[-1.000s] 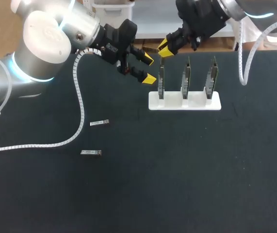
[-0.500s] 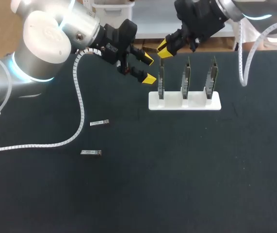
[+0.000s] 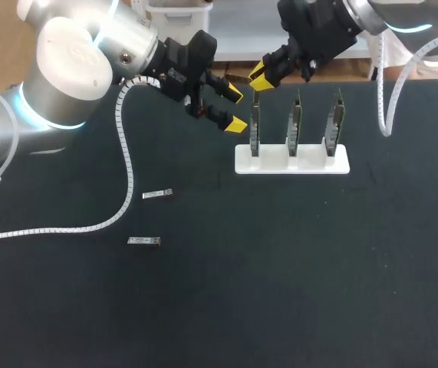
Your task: Pick up the optical module with the left hand, and insert it into the network port with the right hand.
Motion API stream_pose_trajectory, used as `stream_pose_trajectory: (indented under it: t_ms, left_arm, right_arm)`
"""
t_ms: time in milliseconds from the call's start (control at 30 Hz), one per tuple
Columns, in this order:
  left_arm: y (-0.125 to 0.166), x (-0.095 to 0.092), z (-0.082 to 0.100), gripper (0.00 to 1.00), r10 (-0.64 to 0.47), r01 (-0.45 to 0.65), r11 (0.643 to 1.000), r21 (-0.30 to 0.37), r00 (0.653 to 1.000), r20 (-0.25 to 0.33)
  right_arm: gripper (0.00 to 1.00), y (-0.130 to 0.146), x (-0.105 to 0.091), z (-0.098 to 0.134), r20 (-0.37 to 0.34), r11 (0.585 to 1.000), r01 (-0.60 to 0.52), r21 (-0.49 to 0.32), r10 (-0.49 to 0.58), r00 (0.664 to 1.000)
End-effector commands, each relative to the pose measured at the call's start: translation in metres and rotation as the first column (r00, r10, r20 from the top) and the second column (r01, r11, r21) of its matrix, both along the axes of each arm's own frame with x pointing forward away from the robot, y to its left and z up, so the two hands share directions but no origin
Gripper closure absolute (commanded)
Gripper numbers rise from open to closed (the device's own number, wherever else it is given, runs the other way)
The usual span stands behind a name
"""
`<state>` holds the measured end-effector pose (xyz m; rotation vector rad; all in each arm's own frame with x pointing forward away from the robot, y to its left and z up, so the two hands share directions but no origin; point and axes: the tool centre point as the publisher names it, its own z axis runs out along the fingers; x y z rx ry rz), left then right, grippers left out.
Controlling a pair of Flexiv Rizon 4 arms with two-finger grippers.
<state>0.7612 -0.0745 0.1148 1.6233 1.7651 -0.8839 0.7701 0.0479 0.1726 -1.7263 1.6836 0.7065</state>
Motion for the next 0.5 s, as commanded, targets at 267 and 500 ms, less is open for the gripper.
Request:
stream_pose_trajectory:
  t_ms: [267, 500]
  left_arm:
    - [-0.0003, 0.0014, 0.0003, 0.00, -0.002, 0.002, 1.000, 0.003, 1.000, -0.002]
    - [-0.0003, 0.0014, 0.0003, 0.00, -0.002, 0.002, 1.000, 0.003, 1.000, -0.002]
  right_arm:
    - [1.00, -0.0018, 0.0013, 0.0000, -0.002, 1.000, -0.021, -0.005, 0.021, 1.000]
    - [1.00, -0.0015, 0.0019, -0.0003, 0.000, 1.000, -0.015, 0.000, 0.015, 1.000]
